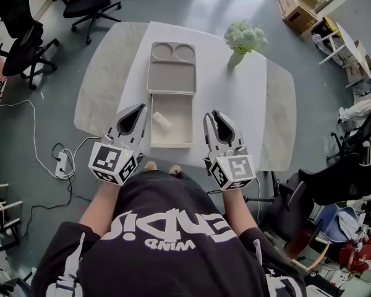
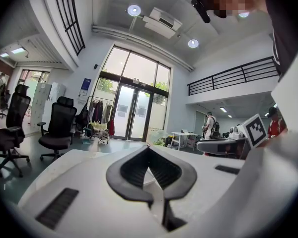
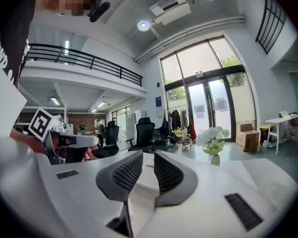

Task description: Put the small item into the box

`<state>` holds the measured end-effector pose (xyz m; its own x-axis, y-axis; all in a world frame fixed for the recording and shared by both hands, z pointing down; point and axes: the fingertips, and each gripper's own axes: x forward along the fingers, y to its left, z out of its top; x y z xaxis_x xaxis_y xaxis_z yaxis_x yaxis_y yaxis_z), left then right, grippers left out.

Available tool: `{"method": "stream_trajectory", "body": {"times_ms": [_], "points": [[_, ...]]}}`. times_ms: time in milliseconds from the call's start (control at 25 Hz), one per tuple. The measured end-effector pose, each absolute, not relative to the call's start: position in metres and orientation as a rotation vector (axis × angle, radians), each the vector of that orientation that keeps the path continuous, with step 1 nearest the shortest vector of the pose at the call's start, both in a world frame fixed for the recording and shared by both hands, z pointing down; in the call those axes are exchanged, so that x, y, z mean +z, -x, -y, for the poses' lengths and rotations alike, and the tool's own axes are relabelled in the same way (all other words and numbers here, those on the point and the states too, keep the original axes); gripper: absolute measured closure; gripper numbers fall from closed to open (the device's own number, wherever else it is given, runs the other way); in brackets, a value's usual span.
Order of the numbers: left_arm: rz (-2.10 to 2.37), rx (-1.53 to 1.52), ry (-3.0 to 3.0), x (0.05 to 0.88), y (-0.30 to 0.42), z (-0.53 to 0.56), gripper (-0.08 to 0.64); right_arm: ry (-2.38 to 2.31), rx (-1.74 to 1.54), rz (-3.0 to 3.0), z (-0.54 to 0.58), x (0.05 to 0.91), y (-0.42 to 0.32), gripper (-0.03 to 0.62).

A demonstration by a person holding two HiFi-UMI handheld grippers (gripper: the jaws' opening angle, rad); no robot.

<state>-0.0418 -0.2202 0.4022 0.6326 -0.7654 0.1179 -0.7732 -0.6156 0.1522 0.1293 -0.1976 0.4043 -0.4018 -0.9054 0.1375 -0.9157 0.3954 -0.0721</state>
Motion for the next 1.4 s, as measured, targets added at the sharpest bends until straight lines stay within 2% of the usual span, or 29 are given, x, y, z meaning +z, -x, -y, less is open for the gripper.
{"method": "stream_trajectory", "body": {"times_ms": [360,1400], "points": [[1.268,0.078,-2.679,0.416,0.035,0.211,0.552,-1.854,0.246,2.502,0.179,0.425,-0.157,0.565],[1.312,0.11,-2.633,0.428,0.038,0.203,0.552,-1.838,0.298,2.475,0.178,0.441,-0.158,0.569]]}}
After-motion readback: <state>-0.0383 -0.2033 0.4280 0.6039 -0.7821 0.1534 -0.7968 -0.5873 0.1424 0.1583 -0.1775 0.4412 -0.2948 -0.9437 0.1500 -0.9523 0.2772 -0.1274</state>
